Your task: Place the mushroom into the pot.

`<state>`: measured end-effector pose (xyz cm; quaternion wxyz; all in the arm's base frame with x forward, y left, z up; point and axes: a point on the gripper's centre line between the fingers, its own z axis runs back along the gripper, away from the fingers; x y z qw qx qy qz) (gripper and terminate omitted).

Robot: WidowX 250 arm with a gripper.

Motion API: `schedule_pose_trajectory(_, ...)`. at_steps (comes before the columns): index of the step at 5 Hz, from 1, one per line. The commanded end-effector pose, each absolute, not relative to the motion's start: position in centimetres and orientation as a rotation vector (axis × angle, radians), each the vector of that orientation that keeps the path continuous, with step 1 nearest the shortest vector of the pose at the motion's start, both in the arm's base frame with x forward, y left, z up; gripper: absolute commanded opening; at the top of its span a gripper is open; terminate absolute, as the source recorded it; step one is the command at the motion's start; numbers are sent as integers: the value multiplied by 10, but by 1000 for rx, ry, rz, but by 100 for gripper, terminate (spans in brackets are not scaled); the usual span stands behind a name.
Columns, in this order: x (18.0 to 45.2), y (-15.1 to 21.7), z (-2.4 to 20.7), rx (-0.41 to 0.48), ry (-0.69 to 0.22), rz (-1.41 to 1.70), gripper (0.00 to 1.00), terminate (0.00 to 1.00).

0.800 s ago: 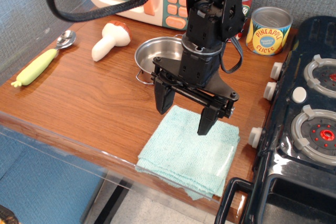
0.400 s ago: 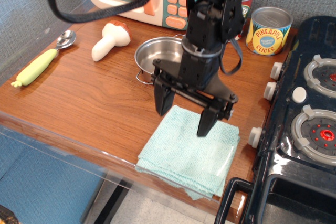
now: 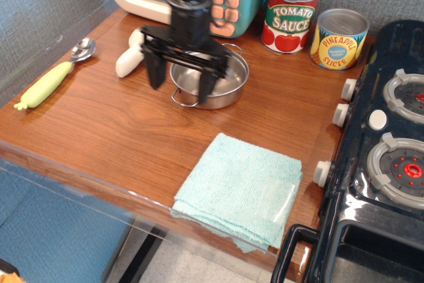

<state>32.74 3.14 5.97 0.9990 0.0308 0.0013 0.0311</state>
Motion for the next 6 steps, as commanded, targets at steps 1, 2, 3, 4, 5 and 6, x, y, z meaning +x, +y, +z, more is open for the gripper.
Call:
schedule_pose_trajectory(1,365,124,71,92,-26,100,100,0)
schedule_pose_trajectory(2,373,147,71,101,-44,85,100,0)
schedule_pose_trajectory(3,378,153,62,91,-38,80,100,0)
schedule_pose_trajectory(4,385,141,43,79,-15,51,100,0)
schedule_pose_trajectory(5,392,131,29,105,8,7,100,0)
schedule_pose_trajectory(6,389,132,43,120,-19,19,0,0)
